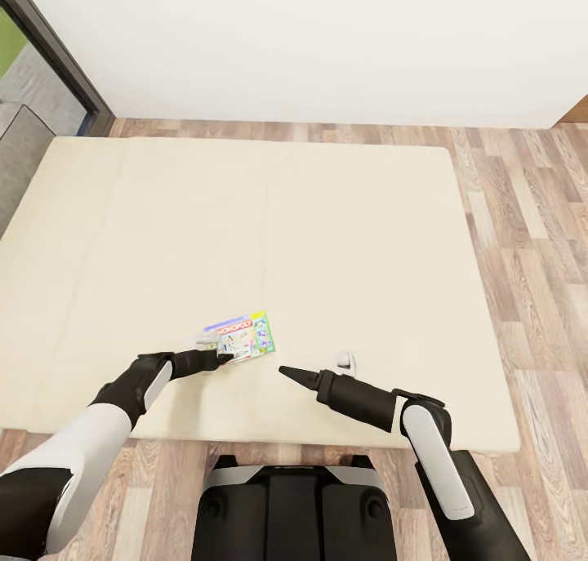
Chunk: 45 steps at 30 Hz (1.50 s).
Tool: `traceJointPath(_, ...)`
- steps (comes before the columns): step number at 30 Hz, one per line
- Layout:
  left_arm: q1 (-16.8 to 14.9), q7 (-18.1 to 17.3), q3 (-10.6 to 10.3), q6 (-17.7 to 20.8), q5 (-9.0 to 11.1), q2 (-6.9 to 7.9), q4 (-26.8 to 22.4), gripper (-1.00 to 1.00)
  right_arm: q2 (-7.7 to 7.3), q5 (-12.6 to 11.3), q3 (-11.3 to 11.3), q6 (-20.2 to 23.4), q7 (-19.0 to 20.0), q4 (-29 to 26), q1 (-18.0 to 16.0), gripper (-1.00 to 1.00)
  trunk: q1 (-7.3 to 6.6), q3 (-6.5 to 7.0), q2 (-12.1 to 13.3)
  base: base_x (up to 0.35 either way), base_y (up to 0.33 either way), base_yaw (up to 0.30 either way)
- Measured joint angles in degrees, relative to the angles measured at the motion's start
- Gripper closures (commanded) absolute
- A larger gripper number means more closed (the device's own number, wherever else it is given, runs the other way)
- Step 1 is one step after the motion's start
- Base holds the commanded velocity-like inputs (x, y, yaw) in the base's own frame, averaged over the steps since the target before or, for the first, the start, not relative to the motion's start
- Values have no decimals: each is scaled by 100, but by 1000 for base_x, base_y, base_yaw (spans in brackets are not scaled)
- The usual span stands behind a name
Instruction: Put all the toys in the child's room - the three board games (two on the bed and one on the table), the two jigsaw puzzles on the table, and the tennis ball on the table - inside the toy box on the table in the child's room.
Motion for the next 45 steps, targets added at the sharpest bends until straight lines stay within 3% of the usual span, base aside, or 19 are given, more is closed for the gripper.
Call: traceJointPath(45,-3,22,61,20,-3,49,-31,-100,-14,-14,-35,9,-64,71,0,-100,0,0,0,0,0,0)
